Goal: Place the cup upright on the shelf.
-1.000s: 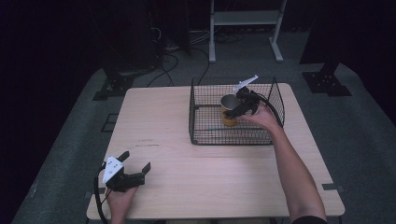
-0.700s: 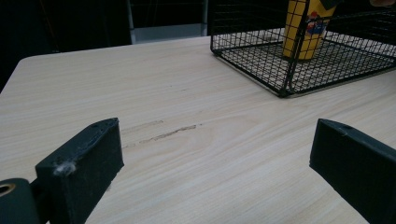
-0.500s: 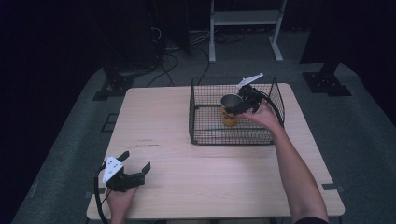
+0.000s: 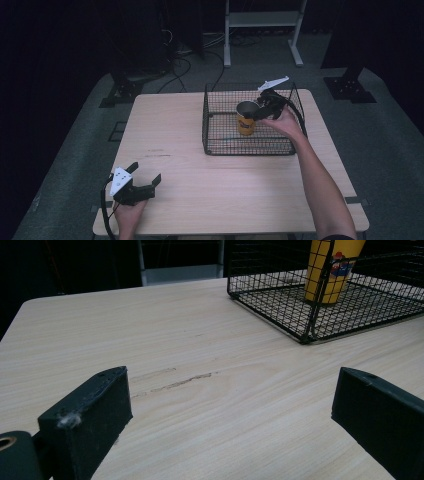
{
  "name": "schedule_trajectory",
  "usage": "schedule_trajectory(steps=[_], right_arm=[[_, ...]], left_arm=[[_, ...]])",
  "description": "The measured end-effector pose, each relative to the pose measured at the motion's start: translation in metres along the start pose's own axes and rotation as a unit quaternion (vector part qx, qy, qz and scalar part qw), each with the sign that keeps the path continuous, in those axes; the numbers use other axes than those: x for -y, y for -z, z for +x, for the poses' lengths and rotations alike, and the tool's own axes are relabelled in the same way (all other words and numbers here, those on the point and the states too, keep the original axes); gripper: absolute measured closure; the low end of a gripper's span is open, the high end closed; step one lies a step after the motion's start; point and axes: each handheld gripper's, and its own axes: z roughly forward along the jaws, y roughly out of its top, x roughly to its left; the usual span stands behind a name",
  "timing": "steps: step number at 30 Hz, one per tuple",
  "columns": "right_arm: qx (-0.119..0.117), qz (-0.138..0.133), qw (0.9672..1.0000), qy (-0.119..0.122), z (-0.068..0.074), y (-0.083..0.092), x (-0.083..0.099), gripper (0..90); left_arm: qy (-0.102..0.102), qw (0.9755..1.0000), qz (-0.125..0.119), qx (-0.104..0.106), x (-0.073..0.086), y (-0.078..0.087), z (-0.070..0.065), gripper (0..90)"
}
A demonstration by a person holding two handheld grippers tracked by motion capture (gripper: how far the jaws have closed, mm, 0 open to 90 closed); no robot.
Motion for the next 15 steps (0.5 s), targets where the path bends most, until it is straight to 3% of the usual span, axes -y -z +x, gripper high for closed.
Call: schedule_trajectory(steps=[15], right_arm=[[-0.027,-0.036,0.999,0.002,0.02,0.022,-0.001,0.0]], left_arm=[[0.001,1.0,-0.003,0.001,0.0,0.0,0.001,1.9]])
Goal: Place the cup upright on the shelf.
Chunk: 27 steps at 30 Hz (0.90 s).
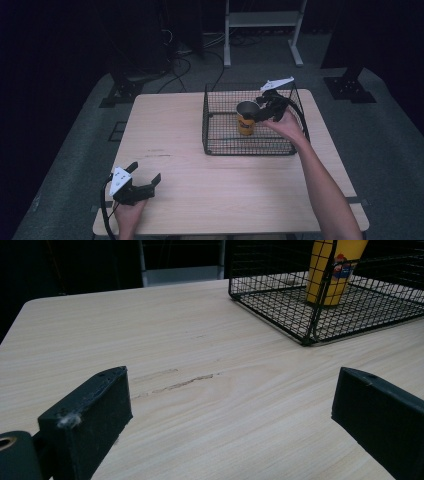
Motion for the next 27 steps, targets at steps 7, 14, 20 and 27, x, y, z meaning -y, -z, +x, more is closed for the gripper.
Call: schedule_trajectory(steps=[7,14,20,27], right_arm=[[-0.023,-0.001,0.9997,-0.004,0.009,0.009,0.007,0.0],[-0.033,-0.019,0.9993,-0.004,0.02,0.021,0.016,0.0],[-0.037,-0.015,0.9992,0.004,0.028,0.027,0.025,0.0],[-0.052,-0.024,0.9983,-0.004,0.032,0.035,0.031,0.0]], left_arm=[[0.0,1.0,-0.001,0.001,0.0,0.0,0.0,1.9],[-0.002,1.0,-0.002,0.0,0.0,0.001,-0.001,1.9],[-0.002,1.0,-0.002,0.0,0.0,0.001,-0.001,1.9],[-0.002,1.0,-0.002,0.0,0.0,0.001,-0.001,1.9]])
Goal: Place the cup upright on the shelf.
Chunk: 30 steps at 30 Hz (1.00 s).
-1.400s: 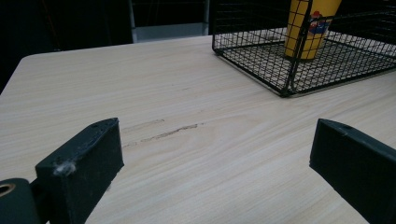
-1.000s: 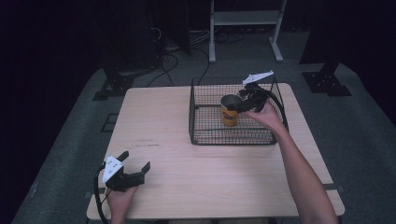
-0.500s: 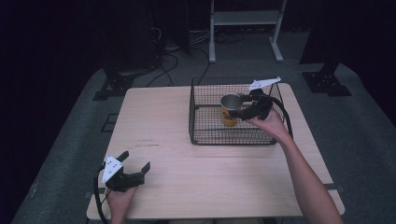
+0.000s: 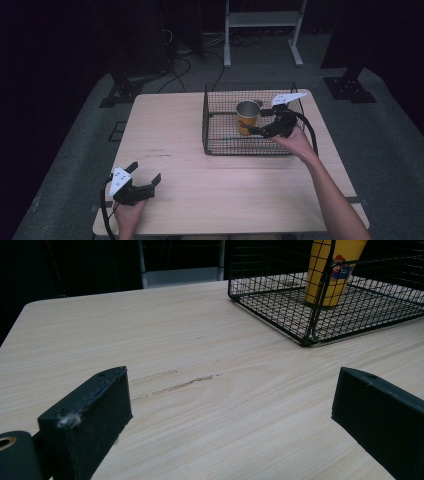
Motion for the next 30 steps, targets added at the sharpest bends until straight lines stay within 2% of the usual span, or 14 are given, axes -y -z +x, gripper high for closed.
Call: schedule_trajectory(steps=[10,16,21,23,25,30], right_arm=[[0.001,0.009,0.9998,0.015,0.011,0.007,0.006,0.0],[-0.013,0.008,0.9998,0.012,0.016,0.014,0.016,0.0],[-0.012,0.011,0.9998,0.01,0.02,0.02,0.027,0.0],[-0.021,0.006,0.9997,0.01,0.021,0.023,0.03,0.0],[-0.016,0.01,0.9997,0.012,0.023,0.025,0.033,0.0],[-0.02,0.003,0.9998,0.007,0.023,0.032,0.04,0.0]], left_arm=[[-0.001,1.0,0.0,-0.001,0.0,0.0,-0.001,1.9],[0.0,1.0,0.0,-0.001,0.0,0.0,-0.001,1.9],[-0.001,1.0,0.0,-0.001,0.0,0.0,-0.001,1.9],[-0.002,1.0,0.001,-0.001,0.0,0.0,-0.001,1.9],[-0.001,1.0,0.0,-0.002,0.0,0.0,-0.001,1.9],[-0.003,1.0,0.001,-0.003,0.0,0.0,-0.001,1.9]])
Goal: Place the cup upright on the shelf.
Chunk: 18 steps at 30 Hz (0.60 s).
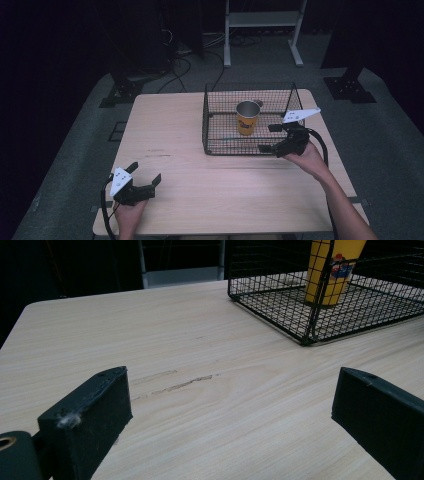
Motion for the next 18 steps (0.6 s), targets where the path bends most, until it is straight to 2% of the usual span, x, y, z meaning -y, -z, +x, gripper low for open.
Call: schedule_trajectory(steps=[9,18], right_arm=[[-0.006,-0.004,1.0,-0.006,0.005,0.009,0.015,0.0],[-0.005,0.009,0.9999,-0.004,0.013,0.013,0.029,0.0]], left_arm=[[-0.002,1.0,0.0,0.0,0.0,0.0,0.0,1.9],[-0.002,1.0,-0.001,-0.001,0.0,0.0,0.0,1.9]])
